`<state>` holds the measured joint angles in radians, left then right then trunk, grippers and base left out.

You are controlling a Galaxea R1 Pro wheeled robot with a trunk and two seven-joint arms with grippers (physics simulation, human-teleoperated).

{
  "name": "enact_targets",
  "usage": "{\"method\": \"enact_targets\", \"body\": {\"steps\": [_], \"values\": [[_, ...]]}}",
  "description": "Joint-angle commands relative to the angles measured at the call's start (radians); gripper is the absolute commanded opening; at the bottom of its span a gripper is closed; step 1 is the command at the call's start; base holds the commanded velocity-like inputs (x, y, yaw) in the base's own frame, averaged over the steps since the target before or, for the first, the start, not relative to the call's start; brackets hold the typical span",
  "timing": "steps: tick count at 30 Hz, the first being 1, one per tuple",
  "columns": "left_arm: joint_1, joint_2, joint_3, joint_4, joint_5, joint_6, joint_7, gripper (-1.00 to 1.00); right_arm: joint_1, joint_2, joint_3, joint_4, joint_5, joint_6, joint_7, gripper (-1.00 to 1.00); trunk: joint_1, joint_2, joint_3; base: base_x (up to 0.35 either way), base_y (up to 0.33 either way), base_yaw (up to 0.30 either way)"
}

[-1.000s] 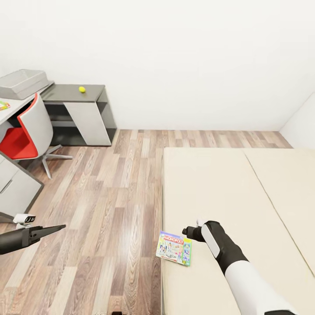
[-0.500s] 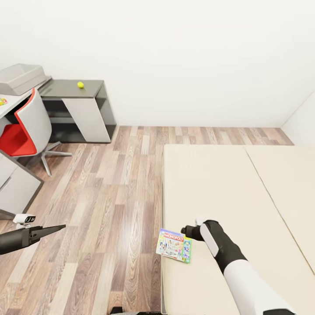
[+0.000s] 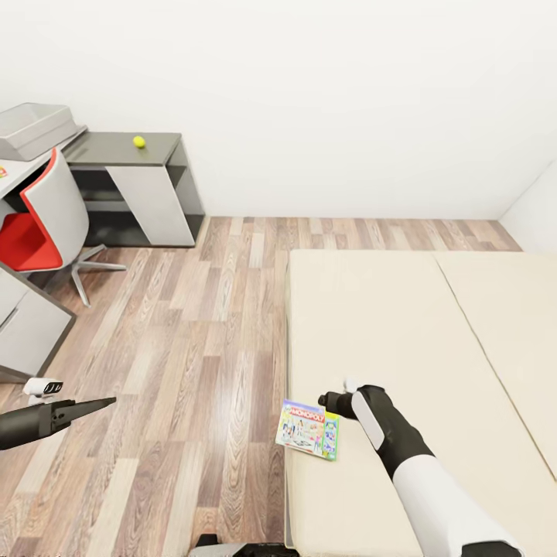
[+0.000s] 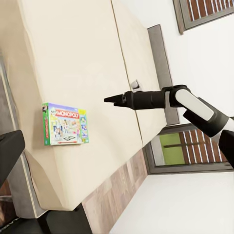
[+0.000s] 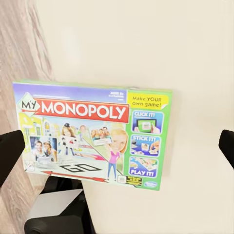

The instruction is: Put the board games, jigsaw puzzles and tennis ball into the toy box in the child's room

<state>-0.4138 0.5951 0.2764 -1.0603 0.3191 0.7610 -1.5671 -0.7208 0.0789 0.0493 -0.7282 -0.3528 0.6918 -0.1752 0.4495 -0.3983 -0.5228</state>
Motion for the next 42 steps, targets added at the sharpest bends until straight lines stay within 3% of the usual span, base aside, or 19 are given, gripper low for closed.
{"method": "enact_targets", "body": {"steps": [1, 31, 42], "values": [[0.000, 0.001, 0.000, 0.000, 0.000, 0.011, -0.004, 1.00, -0.001, 0.000, 0.003, -0.001, -0.011, -0.001, -0.009, 1.00, 0.000, -0.002, -0.003, 0.000, 0.000, 0.000], [0.000, 0.004, 0.002, 0.000, 0.000, 0.009, -0.004, 1.00, -0.029, 0.000, 0.003, -0.001, -0.010, -0.044, -0.006, 1.00, 0.000, -0.002, -0.052, 0.000, 0.000, 0.000], [-0.002, 0.000, 0.023, -0.003, 0.006, 0.014, -0.004, 1.00, -0.029, 0.001, 0.005, 0.000, -0.013, -0.056, -0.002, 1.00, 0.000, -0.002, -0.070, 0.000, 0.000, 0.000]]}}
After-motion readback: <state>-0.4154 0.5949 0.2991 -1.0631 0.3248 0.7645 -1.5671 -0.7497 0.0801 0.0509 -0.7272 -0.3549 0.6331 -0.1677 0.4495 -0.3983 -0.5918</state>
